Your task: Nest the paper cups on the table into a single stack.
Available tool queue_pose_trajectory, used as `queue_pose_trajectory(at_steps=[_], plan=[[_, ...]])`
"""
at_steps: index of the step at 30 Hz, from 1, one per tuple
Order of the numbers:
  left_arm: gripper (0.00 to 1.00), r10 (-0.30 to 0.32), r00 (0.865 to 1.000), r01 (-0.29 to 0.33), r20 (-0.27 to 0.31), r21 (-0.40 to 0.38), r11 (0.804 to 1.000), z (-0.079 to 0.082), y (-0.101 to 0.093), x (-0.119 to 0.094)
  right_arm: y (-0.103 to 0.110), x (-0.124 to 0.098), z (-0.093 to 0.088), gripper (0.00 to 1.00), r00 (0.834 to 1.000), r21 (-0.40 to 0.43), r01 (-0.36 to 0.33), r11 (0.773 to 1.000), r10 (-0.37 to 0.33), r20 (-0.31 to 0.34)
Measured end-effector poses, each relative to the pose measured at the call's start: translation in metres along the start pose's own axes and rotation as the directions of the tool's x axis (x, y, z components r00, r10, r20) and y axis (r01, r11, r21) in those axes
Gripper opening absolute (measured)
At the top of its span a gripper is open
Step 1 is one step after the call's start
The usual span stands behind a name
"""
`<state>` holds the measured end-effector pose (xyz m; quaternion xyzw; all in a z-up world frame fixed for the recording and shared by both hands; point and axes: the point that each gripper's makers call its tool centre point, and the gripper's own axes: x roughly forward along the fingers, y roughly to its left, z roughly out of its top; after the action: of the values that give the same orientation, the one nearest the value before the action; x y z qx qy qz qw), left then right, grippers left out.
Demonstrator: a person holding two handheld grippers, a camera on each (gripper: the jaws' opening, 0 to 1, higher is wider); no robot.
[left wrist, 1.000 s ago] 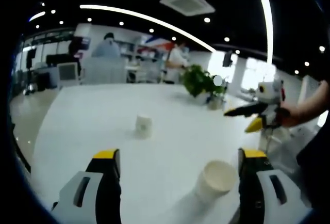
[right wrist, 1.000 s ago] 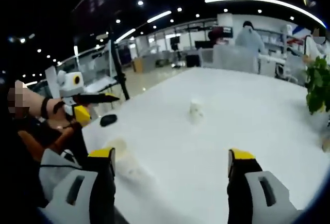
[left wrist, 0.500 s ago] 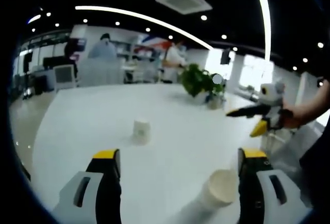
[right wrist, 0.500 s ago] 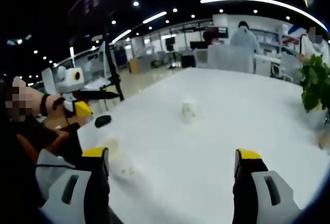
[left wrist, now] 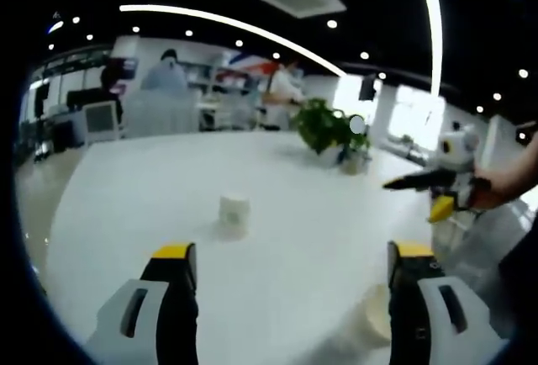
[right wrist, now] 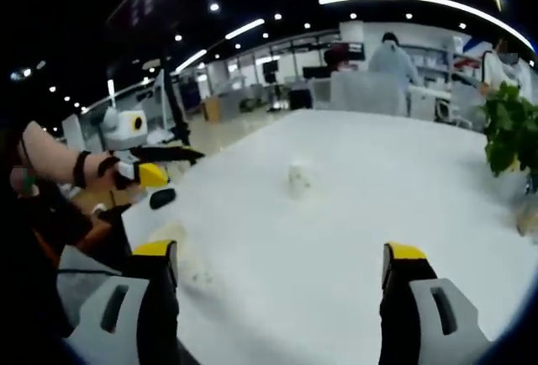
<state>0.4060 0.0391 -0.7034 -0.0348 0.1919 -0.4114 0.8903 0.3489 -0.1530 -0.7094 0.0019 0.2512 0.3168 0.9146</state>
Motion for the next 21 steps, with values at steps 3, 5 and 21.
queue_pose_trajectory(at_steps=[3,5,21], plan=[[0.93,-0.011,1.0,0.011,-0.006,0.002,1.0,0.0,0.004,0.009,0.001,0.0,-0.001,1.0,1.0,-0.007,0.002,1.0,-0.002,-0.005],[0.93,-0.017,1.0,0.017,-0.01,0.003,1.0,0.0,0.005,0.014,0.001,0.001,-0.002,1.0,1.0,-0.011,0.002,1.0,-0.002,-0.008],[0.92,-0.018,0.998,0.021,-0.067,0.033,0.999,-0.004,0.024,0.058,-0.002,0.007,-0.019,0.99,1.0,0.042,0.017,0.999,-0.016,-0.022]])
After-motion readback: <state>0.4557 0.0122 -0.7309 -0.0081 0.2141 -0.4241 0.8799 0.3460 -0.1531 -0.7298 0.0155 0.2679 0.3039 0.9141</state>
